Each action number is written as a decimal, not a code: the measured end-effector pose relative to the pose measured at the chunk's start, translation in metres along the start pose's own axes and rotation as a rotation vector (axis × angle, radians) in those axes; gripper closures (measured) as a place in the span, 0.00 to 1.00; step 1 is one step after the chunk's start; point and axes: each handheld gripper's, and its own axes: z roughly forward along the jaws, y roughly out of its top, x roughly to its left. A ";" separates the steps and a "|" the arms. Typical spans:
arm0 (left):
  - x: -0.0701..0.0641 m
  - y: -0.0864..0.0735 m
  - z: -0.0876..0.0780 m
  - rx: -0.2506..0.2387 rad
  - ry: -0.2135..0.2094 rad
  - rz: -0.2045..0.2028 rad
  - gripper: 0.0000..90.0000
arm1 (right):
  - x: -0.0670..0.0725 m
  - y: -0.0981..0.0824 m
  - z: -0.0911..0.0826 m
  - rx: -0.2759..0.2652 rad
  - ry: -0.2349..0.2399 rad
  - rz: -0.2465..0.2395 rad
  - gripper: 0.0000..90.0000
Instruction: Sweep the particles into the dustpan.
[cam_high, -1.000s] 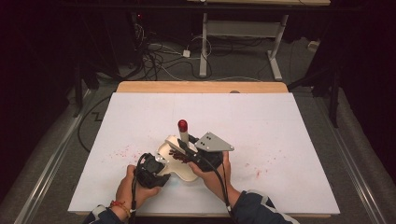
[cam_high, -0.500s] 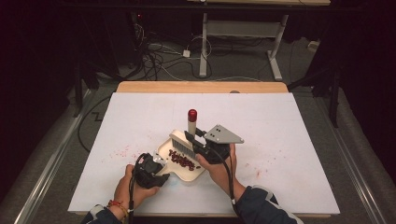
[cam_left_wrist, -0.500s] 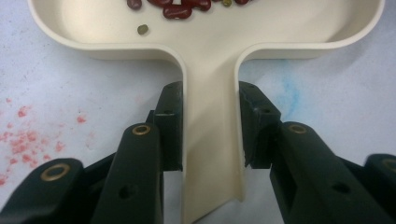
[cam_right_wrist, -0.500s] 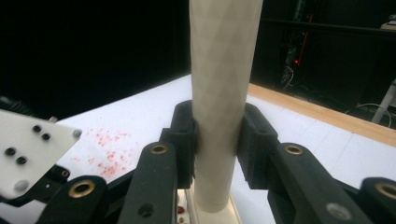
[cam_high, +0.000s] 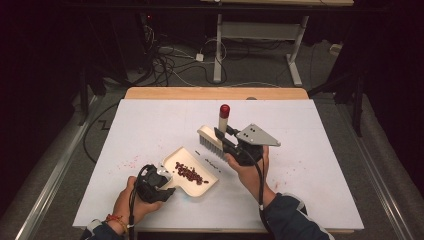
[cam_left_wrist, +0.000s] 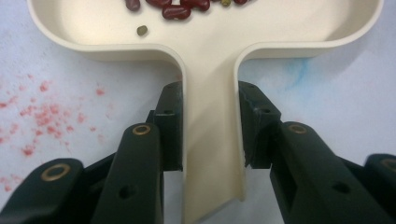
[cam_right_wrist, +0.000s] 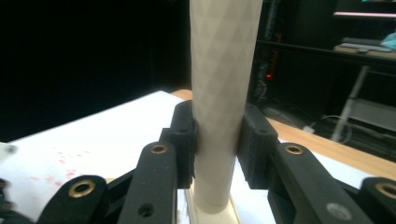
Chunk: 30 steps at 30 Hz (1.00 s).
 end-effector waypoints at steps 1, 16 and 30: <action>0.000 -0.001 0.000 0.000 -0.005 -0.002 0.71 | -0.006 -0.002 -0.001 0.010 -0.022 -0.016 0.79; -0.003 -0.004 -0.002 0.012 -0.001 0.024 0.71 | -0.029 -0.026 0.012 0.065 -0.032 -0.010 0.79; -0.002 -0.004 -0.001 0.009 -0.003 0.018 0.71 | -0.049 -0.025 0.007 0.059 -0.099 0.014 0.79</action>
